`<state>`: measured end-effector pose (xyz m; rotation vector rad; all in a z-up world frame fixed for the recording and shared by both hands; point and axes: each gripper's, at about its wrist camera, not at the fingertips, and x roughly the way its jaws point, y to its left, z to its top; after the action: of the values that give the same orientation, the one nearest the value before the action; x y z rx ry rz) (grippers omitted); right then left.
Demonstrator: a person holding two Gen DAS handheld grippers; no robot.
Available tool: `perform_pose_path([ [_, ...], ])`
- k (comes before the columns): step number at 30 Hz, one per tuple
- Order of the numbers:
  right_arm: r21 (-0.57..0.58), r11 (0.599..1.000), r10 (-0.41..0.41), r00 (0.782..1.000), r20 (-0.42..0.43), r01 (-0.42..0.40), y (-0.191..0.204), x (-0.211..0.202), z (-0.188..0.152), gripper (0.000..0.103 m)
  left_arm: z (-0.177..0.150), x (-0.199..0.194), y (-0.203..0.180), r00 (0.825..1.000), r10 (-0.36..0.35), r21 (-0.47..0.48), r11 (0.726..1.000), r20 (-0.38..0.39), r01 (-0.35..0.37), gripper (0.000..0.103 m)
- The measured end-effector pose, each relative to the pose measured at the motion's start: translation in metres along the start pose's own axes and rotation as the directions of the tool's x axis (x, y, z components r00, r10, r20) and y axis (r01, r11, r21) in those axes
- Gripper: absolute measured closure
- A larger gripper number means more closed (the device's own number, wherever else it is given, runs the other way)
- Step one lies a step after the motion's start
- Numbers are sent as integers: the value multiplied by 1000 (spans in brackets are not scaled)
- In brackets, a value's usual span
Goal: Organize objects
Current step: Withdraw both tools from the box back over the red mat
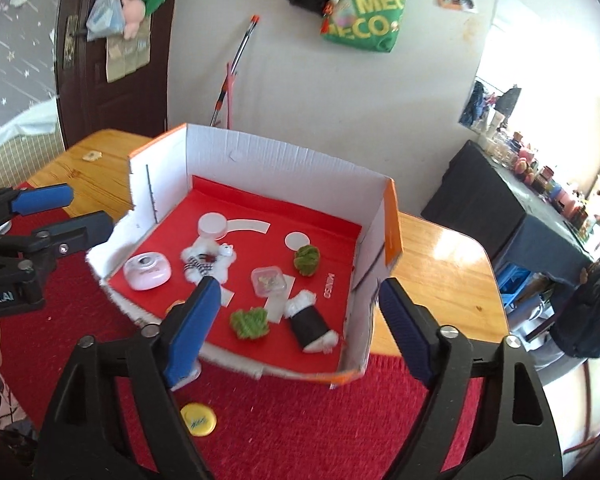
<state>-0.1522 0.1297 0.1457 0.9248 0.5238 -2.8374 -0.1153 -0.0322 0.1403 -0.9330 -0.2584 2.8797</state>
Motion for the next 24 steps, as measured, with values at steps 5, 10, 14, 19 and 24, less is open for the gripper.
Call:
perform_pose_path([
  [5, 50, 999, 8, 1000, 28, -10, 0, -20, -22, 19, -20, -19, 1, 1000, 15, -6, 1000, 25, -15, 19],
  [10, 126, 992, 19, 998, 53, -25, -5, -36, -44, 10, -39, -23, -1, 1000, 24, 10, 1000, 7, -24, 17],
  [14, 142, 990, 3, 999, 44, -9, -3, -41, -58, 10, -54, -22, -5, 999, 30, 38, 999, -12, -29, 15],
  [19, 155, 988, 14, 1000, 18, -17, 3, -39, -79, 10, -72, -14, -7, 998, 13, 42, 999, -66, -11, 15],
  [24, 175, 984, 43, 999, -20, -39, 10, -30, -100, 10, -91, -1, -5, 991, 12, 30, 1000, -135, -8, 15],
])
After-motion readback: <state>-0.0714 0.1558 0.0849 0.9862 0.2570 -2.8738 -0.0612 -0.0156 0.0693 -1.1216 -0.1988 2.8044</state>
